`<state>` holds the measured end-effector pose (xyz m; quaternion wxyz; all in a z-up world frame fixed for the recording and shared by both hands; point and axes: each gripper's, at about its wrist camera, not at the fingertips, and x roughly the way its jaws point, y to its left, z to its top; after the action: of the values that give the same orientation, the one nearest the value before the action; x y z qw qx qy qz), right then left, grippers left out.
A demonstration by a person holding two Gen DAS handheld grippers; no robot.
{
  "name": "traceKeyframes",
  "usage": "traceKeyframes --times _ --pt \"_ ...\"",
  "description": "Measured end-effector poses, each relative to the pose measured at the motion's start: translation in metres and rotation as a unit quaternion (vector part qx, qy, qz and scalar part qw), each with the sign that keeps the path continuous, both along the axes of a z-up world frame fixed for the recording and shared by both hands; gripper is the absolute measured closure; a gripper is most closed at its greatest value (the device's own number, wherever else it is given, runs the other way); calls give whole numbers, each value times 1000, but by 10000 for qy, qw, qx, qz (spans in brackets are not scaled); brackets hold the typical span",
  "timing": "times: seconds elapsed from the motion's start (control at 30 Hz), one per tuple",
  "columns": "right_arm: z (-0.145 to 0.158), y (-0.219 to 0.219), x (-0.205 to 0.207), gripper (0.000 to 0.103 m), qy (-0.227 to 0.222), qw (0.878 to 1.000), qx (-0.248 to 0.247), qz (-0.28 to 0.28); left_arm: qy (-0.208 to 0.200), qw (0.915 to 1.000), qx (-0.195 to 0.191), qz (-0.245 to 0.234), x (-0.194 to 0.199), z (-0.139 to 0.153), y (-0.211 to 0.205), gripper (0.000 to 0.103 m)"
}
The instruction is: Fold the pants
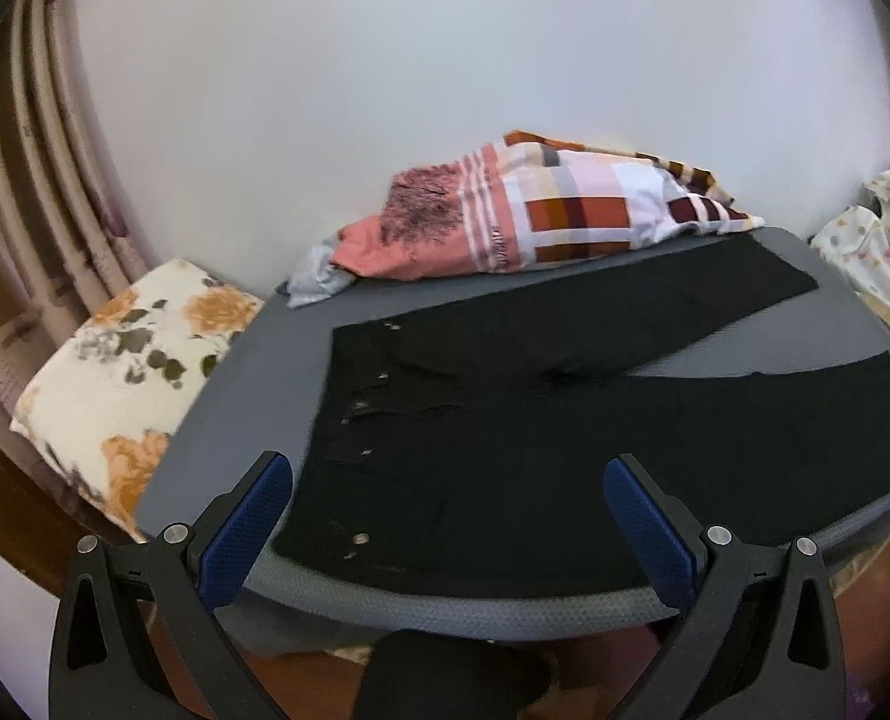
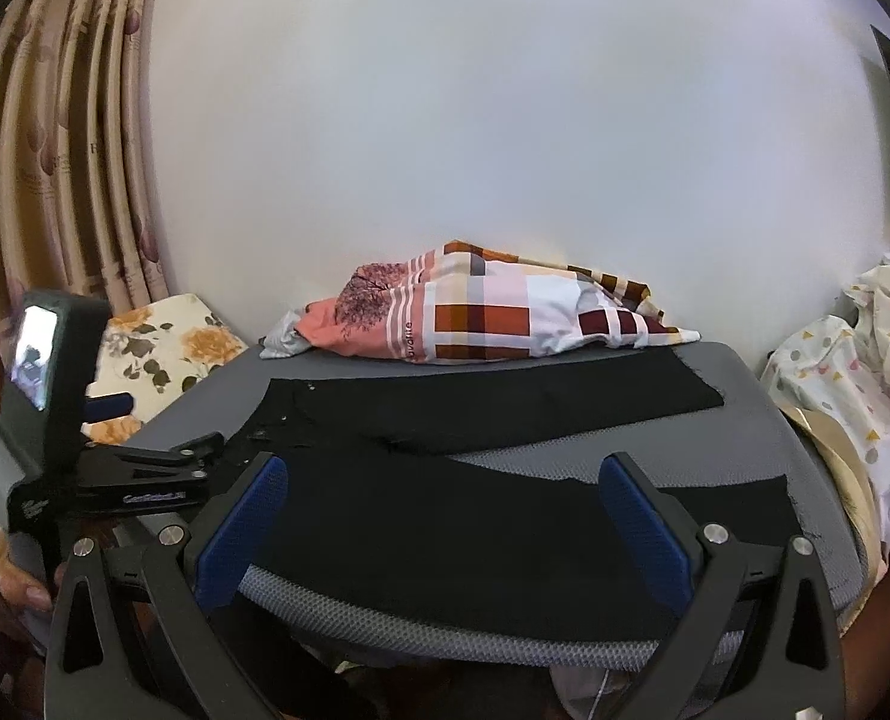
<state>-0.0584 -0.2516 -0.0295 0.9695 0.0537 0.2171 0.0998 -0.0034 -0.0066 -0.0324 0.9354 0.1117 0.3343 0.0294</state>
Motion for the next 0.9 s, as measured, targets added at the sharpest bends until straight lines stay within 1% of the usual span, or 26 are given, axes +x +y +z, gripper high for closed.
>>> traceKeyframes --times 0.2,0.37,0.47,0.63,0.77,0.9 --pt "-10 -13 11 0 150 9998 80 49 36 10000 63 -17 21 -5 -15 0" --pt "-15 -24 19 0 278 9996 69 -23 83 9997 188 -130 43 -11 -35 0" --pt "-18 -31 22 0 274 9995 162 7 107 9995 220 -177 56 -15 -49 0" --pt "-25 -34 25 0 398 9992 32 67 117 9990 251 -349 70 -16 -66 0" --pt "-20 -34 18 1 353 9993 -132 43 109 9988 148 -448 75 -14 -71 0" --pt "-15 -32 8 2 267 9995 -105 -144 145 9988 -28 -458 75 -12 -65 0"
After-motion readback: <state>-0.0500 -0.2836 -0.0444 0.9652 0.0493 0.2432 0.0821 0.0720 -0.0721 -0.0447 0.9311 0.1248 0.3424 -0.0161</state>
